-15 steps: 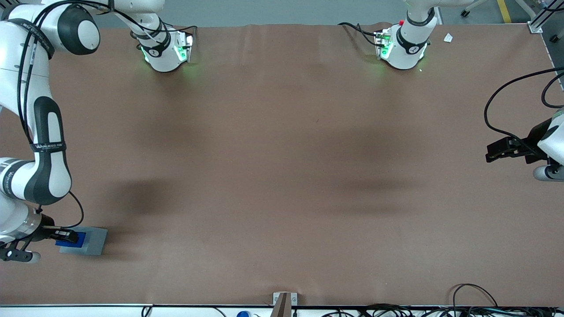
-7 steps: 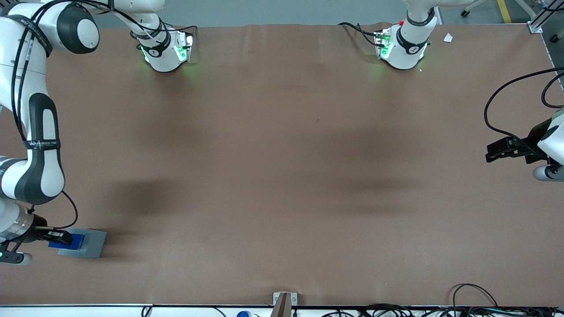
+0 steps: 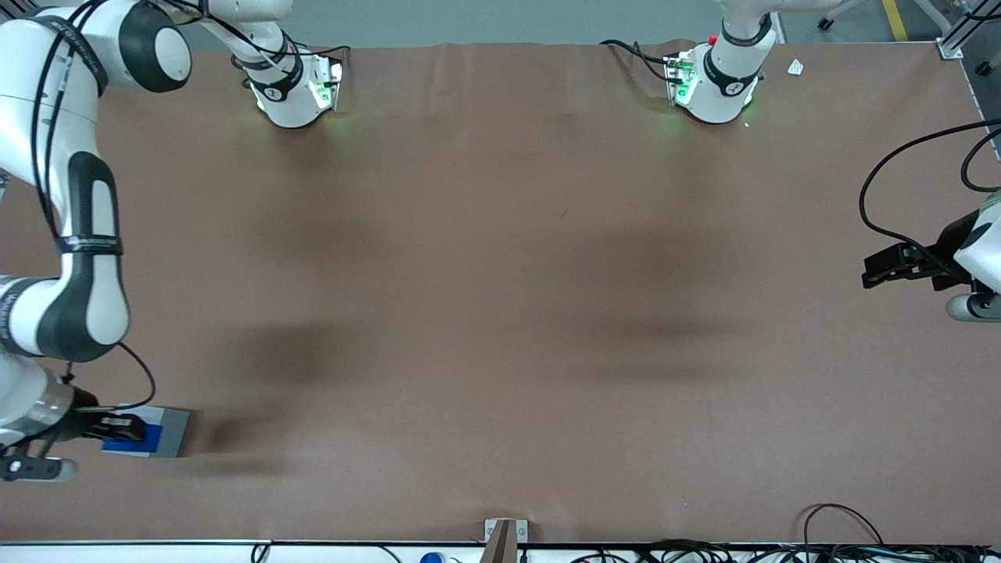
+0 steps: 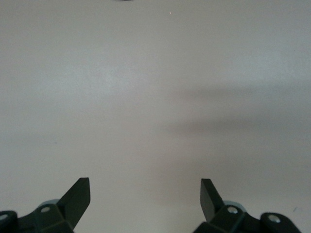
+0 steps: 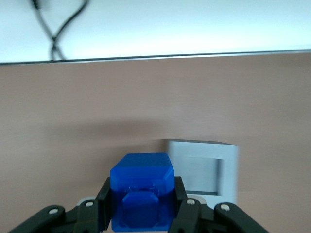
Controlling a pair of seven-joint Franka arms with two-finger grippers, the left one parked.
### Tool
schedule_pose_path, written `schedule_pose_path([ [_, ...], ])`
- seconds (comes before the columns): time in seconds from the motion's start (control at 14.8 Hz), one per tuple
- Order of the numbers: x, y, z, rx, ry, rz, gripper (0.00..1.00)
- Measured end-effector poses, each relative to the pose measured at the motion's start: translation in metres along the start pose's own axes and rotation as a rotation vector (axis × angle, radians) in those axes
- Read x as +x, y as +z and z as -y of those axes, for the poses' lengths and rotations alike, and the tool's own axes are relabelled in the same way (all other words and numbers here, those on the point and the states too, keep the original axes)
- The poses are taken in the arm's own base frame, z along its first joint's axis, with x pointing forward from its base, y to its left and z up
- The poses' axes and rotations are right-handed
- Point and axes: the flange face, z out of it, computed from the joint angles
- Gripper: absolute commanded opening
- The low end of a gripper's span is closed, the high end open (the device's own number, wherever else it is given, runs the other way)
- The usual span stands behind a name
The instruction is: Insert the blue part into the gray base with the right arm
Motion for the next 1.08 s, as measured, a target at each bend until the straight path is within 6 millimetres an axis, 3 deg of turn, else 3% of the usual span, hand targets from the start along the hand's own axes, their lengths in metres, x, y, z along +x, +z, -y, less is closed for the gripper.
schedule_pose_path([
  [0.2, 0.001, 0.017, 0.046, 0.011, 0.000, 0.005, 0.08],
  [0.41, -0.005, 0.049, 0.069, 0.015, 0.066, 0.029, 0.06],
  [0.68, -0.015, 0.094, 0.076, 0.009, 0.181, 0.060, 0.05],
  [1.08, -0.020, 0.106, 0.097, 0.010, 0.174, 0.081, 0.05],
])
